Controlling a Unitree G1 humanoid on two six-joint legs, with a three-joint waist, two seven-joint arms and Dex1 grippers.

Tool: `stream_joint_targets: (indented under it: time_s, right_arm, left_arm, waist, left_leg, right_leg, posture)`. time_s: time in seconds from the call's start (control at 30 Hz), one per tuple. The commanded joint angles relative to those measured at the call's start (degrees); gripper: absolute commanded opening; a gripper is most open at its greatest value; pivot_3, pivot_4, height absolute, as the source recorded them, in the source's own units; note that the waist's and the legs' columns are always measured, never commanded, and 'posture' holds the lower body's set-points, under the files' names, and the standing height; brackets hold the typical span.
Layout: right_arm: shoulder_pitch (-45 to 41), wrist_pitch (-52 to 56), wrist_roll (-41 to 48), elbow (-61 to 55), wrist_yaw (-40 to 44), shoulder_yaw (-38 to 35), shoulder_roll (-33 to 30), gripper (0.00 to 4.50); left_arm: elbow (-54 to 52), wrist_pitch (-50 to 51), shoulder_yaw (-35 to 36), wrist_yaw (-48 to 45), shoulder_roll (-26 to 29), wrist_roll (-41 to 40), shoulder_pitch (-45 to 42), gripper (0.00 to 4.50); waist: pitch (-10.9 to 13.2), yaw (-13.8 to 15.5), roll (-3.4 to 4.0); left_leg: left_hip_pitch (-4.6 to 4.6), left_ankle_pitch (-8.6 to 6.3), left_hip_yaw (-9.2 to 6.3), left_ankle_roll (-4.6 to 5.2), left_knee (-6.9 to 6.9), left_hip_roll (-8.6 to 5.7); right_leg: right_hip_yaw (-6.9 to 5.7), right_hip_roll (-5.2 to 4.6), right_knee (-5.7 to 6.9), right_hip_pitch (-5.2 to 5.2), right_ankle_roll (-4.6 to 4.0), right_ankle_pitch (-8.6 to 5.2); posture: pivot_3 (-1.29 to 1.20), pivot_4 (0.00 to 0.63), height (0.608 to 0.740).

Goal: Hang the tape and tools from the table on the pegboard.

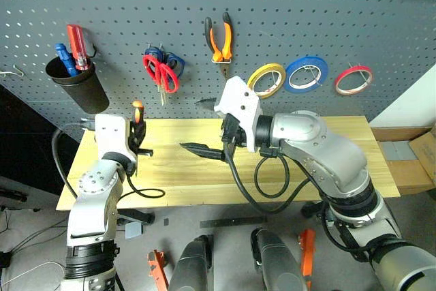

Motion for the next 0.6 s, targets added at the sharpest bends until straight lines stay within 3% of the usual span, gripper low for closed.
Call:
stream_joint_targets:
  time_s: [0.03,0.13,0.27,0.43,0.6]
  right_arm:
    - [-1.69,-2.91,0.98,0.60,1.02,-2.24,0.53,4.50]
    - [-2.82,-4.98,-0.28,2.84,0.81,-2.33,0.88,4.50]
    - [-4.55,-5.87,-0.88,5.38,-1.15,-3.45,2.73,4.50]
    - [-7.17,-6.91,-2.18,8.92,-4.14,-4.73,5.06,4.50]
    - [-8.11,-8.01,-2.91,10.53,-4.55,-4.80,5.80,4.50]
  left_arm:
    - [-6.05,-2.63,3.19,2.06,3.25,1.01,-6.86,0.80]
    - [-2.35,-3.39,5.34,2.67,6.91,-0.38,-18.73,0.80]
    - [4.78,-6.05,6.70,1.65,10.11,-0.76,-26.26,0.80]
    - [16.92,-12.67,7.40,-0.51,14.48,-0.80,-33.98,0.80]
    - [27.06,-20.26,6.98,-0.20,16.03,0.55,-36.35,0.80]
  waist:
    - [-0.04,0.17,-0.07]
    - [-0.08,0.62,-0.14]
    - [-0.47,0.86,-0.08]
    - [-0.53,0.90,-0.14]
    - [-0.59,1.02,-0.23]
  left_leg:
    - [-0.02,0.00,-0.02,0.00,0.03,0.01]
    - [-0.02,0.01,0.01,-0.01,0.07,0.00]
    - [-0.07,0.01,0.09,-0.02,0.07,0.01]
    - [-0.08,0.03,0.12,-0.08,0.02,0.05]
    - [-0.09,0.03,0.11,-0.10,0.04,0.03]
  right_leg:
    - [-0.04,0.17,0.00,0.00,0.00,0.00]
    - [-0.02,0.28,0.02,0.02,0.00,0.00]
    - [0.08,0.32,-0.07,-0.01,0.02,0.03]
    - [0.00,0.38,0.03,-0.10,0.00,0.03]
    - [0.02,0.37,0.03,-0.10,-0.02,0.05]
  posture:
    - [-0.07,0.190,0.740]
    - [-0.07,0.181,0.740]
    - [-0.07,0.172,0.740]
    - [-0.08,0.165,0.740]
    - [-0.09,0.163,0.740]
